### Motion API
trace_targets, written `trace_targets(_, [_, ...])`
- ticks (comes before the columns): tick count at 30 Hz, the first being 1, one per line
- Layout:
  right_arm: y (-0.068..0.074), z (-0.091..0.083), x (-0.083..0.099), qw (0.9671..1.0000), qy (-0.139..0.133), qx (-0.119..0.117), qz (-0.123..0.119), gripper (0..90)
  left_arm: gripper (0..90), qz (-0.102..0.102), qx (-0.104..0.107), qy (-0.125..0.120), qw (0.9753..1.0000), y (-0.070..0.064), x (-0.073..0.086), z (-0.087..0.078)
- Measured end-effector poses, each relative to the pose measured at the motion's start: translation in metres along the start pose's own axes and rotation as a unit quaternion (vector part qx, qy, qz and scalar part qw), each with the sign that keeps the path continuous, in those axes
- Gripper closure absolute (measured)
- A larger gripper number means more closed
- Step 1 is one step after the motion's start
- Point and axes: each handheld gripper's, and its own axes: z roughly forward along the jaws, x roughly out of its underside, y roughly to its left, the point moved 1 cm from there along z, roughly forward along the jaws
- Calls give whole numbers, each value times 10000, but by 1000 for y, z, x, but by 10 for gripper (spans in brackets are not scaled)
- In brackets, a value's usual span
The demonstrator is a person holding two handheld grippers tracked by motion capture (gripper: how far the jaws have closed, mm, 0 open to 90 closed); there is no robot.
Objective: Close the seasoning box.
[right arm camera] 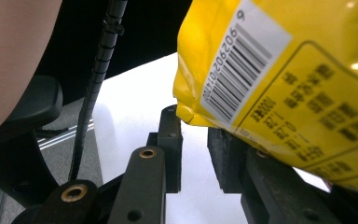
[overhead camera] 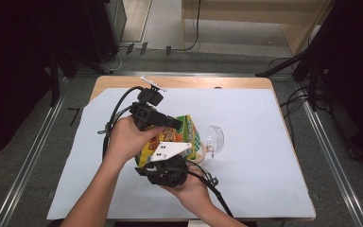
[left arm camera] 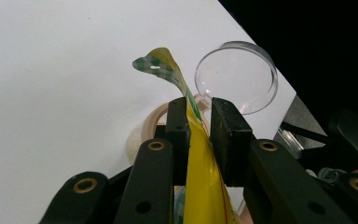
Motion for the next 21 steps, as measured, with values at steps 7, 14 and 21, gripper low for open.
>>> trace_targets(7, [0, -1, 0, 10000, -43, -14, 47, 764, 771, 10, -1, 20, 10000, -1, -1, 0])
trace_targets(14, [-1, -2, -1, 9999, -64, -28, 98, 764, 774, 8, -11, 63, 10000, -1, -4, 2])
trace_targets(21, [-2, -2, -2, 9999, -77, -8, 114, 764, 773, -23, 9, 83, 10000, -1, -6, 2])
